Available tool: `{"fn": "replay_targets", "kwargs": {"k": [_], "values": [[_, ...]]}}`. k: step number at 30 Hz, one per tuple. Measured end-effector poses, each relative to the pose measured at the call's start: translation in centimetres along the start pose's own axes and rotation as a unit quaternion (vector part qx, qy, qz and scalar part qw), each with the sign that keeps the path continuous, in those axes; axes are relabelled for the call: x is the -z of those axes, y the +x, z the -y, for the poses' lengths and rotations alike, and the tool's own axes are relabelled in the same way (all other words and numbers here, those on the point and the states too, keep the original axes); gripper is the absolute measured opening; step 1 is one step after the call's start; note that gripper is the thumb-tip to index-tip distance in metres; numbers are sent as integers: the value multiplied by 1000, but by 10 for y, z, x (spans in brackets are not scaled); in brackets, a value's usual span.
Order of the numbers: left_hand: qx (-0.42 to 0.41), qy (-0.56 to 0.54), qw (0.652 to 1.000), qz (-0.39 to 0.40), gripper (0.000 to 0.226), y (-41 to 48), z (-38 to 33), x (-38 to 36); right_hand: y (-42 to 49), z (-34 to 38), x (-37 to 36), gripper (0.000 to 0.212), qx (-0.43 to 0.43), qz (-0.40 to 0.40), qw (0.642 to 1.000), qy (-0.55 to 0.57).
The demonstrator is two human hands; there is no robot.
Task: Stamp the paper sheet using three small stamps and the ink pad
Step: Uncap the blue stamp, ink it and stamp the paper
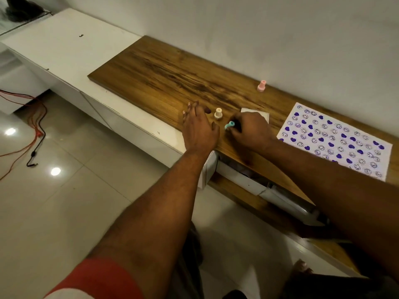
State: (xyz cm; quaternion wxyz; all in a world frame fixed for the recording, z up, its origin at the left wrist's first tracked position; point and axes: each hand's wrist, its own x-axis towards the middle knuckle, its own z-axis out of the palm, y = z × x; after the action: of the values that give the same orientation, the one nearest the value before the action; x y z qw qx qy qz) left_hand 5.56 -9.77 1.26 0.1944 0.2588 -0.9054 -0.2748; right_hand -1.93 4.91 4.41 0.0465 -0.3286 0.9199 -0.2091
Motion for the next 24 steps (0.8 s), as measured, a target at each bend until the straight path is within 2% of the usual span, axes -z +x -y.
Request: {"fn": "replay_targets", "kwargs": {"k": [3, 8, 13, 18, 24], "values": [[-21, -3, 997, 75, 41, -7, 9, 8, -12, 5, -4, 32, -3, 7, 1000, -4], [-108, -4, 981, 163, 54, -11, 13, 20, -21, 8, -7, 29, -31, 11, 999, 19], [-111, 14, 980, 162, 32, -13, 8, 10, -22, 11, -13, 27, -35, 4, 999, 25], [-98, -5, 980, 172, 29, -13, 6, 3, -22, 11, -18, 26, -55, -14, 998, 11], [-74, -33, 978, 194, 27, -14, 5, 4, -15, 13, -16, 24, -35, 31, 999, -24]]}}
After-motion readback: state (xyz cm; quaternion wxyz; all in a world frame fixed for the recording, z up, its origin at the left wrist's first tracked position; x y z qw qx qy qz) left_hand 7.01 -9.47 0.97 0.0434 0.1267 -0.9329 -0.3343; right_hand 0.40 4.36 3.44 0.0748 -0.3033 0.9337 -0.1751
